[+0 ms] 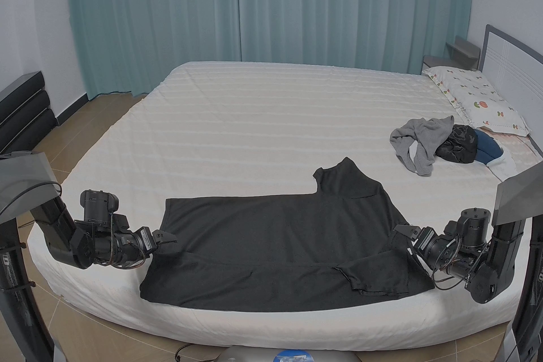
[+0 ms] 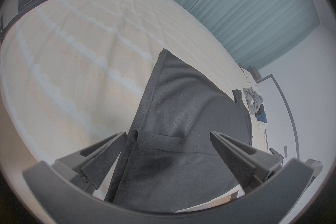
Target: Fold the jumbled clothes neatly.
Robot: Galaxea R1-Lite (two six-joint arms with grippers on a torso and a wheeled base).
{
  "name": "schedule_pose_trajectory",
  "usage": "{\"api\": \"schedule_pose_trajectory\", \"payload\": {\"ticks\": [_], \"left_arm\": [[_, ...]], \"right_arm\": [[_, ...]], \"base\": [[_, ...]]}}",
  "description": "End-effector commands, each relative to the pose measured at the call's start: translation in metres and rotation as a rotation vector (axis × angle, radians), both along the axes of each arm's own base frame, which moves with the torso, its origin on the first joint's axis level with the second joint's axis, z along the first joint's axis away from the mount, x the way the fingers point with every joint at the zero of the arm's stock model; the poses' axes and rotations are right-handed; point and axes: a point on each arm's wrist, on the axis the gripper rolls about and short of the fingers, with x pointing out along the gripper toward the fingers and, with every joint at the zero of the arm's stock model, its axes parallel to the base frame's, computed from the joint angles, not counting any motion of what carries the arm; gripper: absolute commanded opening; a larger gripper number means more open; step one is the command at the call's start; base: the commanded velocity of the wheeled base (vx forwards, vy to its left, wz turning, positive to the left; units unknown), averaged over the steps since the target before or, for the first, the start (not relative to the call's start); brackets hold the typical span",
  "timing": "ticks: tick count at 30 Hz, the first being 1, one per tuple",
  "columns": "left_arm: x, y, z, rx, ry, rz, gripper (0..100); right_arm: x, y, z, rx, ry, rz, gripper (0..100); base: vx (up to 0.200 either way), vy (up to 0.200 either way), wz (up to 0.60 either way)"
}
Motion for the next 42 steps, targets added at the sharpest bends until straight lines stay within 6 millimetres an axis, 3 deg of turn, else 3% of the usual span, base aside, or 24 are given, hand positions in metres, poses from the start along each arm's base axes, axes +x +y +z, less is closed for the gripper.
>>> {"api": "schedule_pose_trajectory", "payload": {"ticks": [1, 3, 4, 9, 20, 32, 33, 42], "left_arm": [[0.005, 0.0, -0.011, 0.004, 0.02, 0.001, 100], [0.005, 0.001, -0.011, 0.006, 0.022, 0.003, 100], [0.005, 0.001, -0.011, 0.006, 0.023, 0.003, 0], [0.004, 0.002, -0.011, 0.01, 0.026, 0.012, 0], [-0.002, 0.008, -0.011, 0.011, 0.04, 0.038, 0], [-0.002, 0.009, -0.013, 0.037, 0.048, 0.063, 0], [-0.002, 0.009, -0.013, 0.038, 0.05, 0.064, 0], [-0.002, 0.01, -0.014, 0.037, 0.05, 0.068, 0]], "right_arm": [[0.014, -0.013, -0.01, -0.006, 0.0, -0.045, 100], [0.021, -0.02, -0.012, -0.026, 0.002, -0.059, 100], [0.023, -0.022, -0.013, -0.04, 0.007, -0.06, 100], [0.026, -0.03, -0.016, -0.101, 0.009, -0.025, 100], [0.033, -0.025, -0.039, -0.137, 0.0, 0.18, 100], [0.036, -0.026, -0.051, -0.159, 0.007, 0.219, 100], [0.036, -0.026, -0.051, -0.164, 0.006, 0.22, 0], [0.04, -0.038, -0.046, -0.164, -0.032, 0.179, 0]], "base": [[0.0, 0.0, 0.0], [0.0, 0.0, 0.0], [0.0, 0.0, 0.0], [0.0, 0.0, 0.0], [0.0, 0.0, 0.0], [0.0, 0.0, 0.0], [0.0, 0.0, 0.0], [0.0, 0.0, 0.0]]}}
